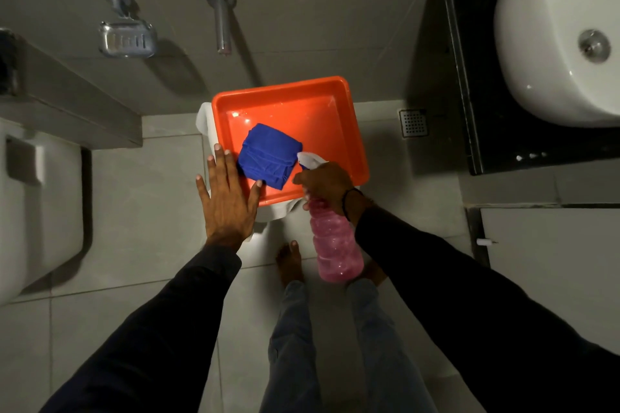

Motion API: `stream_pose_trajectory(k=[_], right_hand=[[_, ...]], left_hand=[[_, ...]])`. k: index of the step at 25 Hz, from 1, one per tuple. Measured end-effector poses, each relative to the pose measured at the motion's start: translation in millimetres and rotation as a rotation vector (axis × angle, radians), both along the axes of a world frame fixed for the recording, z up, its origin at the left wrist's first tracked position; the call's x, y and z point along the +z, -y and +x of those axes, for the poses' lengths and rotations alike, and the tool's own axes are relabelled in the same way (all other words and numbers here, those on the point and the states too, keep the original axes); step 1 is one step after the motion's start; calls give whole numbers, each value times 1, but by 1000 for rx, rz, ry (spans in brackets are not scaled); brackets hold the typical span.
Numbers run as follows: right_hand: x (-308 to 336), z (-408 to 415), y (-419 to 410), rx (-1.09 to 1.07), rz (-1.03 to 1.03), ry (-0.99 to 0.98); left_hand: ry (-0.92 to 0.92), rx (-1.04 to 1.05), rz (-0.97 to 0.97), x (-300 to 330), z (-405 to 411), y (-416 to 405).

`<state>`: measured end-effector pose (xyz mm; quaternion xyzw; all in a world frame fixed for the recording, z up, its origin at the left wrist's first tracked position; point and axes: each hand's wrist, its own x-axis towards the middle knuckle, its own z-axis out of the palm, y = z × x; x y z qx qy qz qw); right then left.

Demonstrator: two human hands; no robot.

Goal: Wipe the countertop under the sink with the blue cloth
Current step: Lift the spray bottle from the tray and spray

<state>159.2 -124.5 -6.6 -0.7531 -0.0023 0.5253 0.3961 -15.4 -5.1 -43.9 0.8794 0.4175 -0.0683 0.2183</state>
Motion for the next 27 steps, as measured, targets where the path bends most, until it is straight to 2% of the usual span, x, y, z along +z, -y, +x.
stream_pose_trajectory(k=[5, 8, 10, 12, 15, 17, 20, 24, 27], right_hand=[[47, 41, -17, -70, 116, 164], [77, 73, -35, -193, 95, 516], [84, 77, -37, -144, 182, 848], [82, 69, -32, -140, 257, 1029], [64, 60, -22, -211, 248, 1014], [55, 56, -17, -155, 163, 976], [55, 42, -1, -147, 40, 765], [52, -5, 25, -150, -165, 573], [41, -23, 1, -28, -145, 525]], left_hand=[[-20, -14, 6, 5, 2, 0], [-8, -4, 2, 5, 2, 2], [-6, 2, 6, 5, -1, 3], [-7, -4, 9, 6, -1, 2], [-18, -5, -2, 7, 2, 2], [-39, -14, 2, 10, 4, 2], [-107, -51, -19, 21, 5, 1], [-145, -94, 68, 46, 22, -6], [-67, -157, 102, 54, 59, -31]])
